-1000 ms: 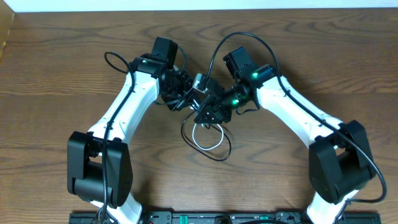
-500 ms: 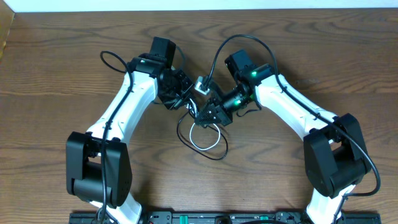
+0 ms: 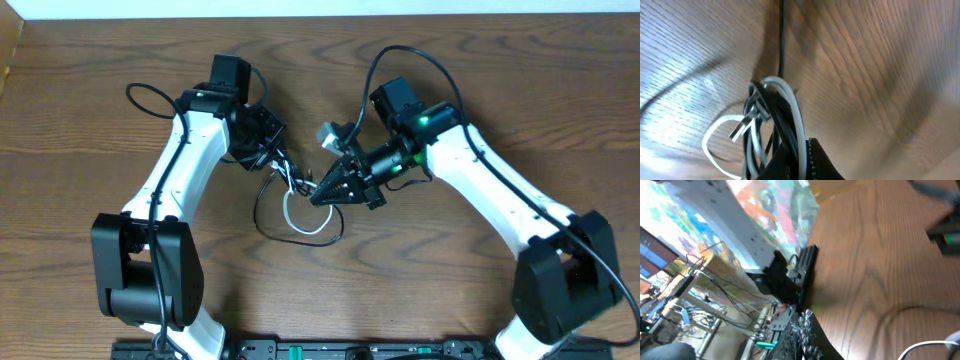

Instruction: Untangle cables

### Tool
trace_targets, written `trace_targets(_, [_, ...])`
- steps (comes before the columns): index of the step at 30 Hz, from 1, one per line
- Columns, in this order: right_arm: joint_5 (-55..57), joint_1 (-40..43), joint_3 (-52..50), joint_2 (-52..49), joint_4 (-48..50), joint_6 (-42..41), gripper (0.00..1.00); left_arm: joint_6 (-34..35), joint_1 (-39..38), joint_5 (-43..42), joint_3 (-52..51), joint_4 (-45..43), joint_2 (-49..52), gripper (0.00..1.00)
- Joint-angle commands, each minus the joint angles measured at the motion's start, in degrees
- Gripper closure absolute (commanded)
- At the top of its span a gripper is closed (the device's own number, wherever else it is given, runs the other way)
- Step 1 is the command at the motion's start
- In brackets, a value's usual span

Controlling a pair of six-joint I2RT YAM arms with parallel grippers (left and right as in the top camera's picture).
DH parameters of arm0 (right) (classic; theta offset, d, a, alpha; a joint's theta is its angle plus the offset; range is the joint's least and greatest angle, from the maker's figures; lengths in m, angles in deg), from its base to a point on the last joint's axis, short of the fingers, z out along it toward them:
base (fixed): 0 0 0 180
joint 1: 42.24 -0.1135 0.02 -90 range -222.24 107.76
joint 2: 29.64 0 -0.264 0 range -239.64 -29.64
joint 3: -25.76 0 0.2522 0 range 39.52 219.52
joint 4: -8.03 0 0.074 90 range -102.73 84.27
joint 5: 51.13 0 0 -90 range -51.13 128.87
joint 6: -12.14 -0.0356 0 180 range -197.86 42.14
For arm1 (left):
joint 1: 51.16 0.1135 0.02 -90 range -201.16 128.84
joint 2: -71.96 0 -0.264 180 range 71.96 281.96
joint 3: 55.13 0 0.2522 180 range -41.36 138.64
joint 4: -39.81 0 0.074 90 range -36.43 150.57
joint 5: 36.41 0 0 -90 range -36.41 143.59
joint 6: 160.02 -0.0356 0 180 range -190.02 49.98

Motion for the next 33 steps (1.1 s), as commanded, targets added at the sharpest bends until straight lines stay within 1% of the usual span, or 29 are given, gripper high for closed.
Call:
trace_targets(1, [-2.1, 0.2, -0.2, 1.5, 0.1, 2.2, 0.99, 0.1, 0.0, 3.6, -0.4, 0.0, -1.4, 0.92])
trace_targets(4, [3.7, 0.2, -0.2, 1.4, 0.2, 0.8, 0.99, -0.6, 0.0, 3.6, -0.7, 0.1, -1.4, 0.93])
trace_targets(6, [9.0, 0.3, -0.2, 1.4, 1.0, -3.0, 0.98, -3.3, -0.1, 4.4, -0.7, 0.0, -1.4, 0.92])
trace_targets(7, [11.3, 0.5, -0.2, 1.4, 1.6, -5.0, 0.9, -4.3, -0.3, 5.4, -0.7, 0.2, -1.4, 0.93])
trace_targets(8, [13.9, 0.8, -0.2, 1.4, 2.4, -7.7, 0.86, -6.1, -0.5, 6.3, -0.7, 0.3, -1.4, 0.93])
trace_targets(10, [17.9, 1.5, -0.2, 1.4, 3.5, -11.6, 0.84, -8.3, -1.2, 7.6, -0.7, 0.9, -1.4, 0.93])
trace_targets(12, [23.2, 2.8, -0.2, 1.4, 5.4, -17.4, 0.8, -8.3, -3.1, 13.2, -0.7, 3.3, -1.3, 0.92])
trace_targets(14, [27.6, 3.9, -0.2, 1.4, 6.7, -22.2, 0.8, -8.3, -5.2, 17.0, -0.7, 5.8, -1.3, 0.93])
trace_targets(18, [34.5, 5.7, -0.2, 1.4, 7.3, -26.9, 0.8, -8.3, -9.5, 24.9, -0.7, 9.8, -1.3, 0.93])
trace_targets(20, [38.3, 6.5, -0.2, 1.4, 7.6, -29.5, 0.81, -6.5, -11.8, 29.9, -0.7, 10.8, -1.3, 0.93])
trace_targets(21, [39.8, 6.9, -0.2, 1.4, 7.7, -30.5, 0.8, -5.6, -12.8, 30.9, -0.7, 10.6, -1.3, 0.92])
trace_targets(24, [43.8, 7.9, -0.2, 1.4, 7.9, -33.1, 0.77, -4.2, -15.0, 28.9, -0.7, 8.0, -1.3, 0.92])
trace_targets(25, [45.0, 8.2, -0.2, 1.4, 7.9, -33.7, 0.76, -4.2, -15.7, 27.8, -0.7, 6.7, -1.3, 0.87])
trace_targets(26, [46.6, 8.4, -0.2, 1.4, 7.9, -34.3, 0.75, -4.2, -16.3, 27.1, -0.7, 5.6, -1.3, 0.74])
trace_targets(27, [47.9, 8.6, -0.2, 1.4, 7.9, -34.7, 0.72, -4.2, -16.9, 26.7, -0.7, 4.6, -1.3, 0.57])
trace_targets(28, [49.4, 8.8, -0.2, 1.4, 8.0, -35.4, 0.71, -4.2, -17.2, 26.7, -0.7, 3.9, -1.3, 0.48])
trace_targets(30, [52.4, 9.0, -0.2, 1.4, 8.3, -36.7, 0.66, -5.1, -17.2, 26.7, -0.3, 3.3, -1.3, 0.44])
trace_targets(32, [55.1, 9.4, -0.2, 1.4, 8.6, -38.1, 0.57, -6.5, -16.8, 26.7, 0.1, 3.3, -1.3, 0.38])
trace_targets(33, [55.1, 9.5, -0.2, 1.4, 8.8, -38.1, 0.54, -7.2, -16.4, 26.7, 0.3, 3.3, -1.3, 0.37])
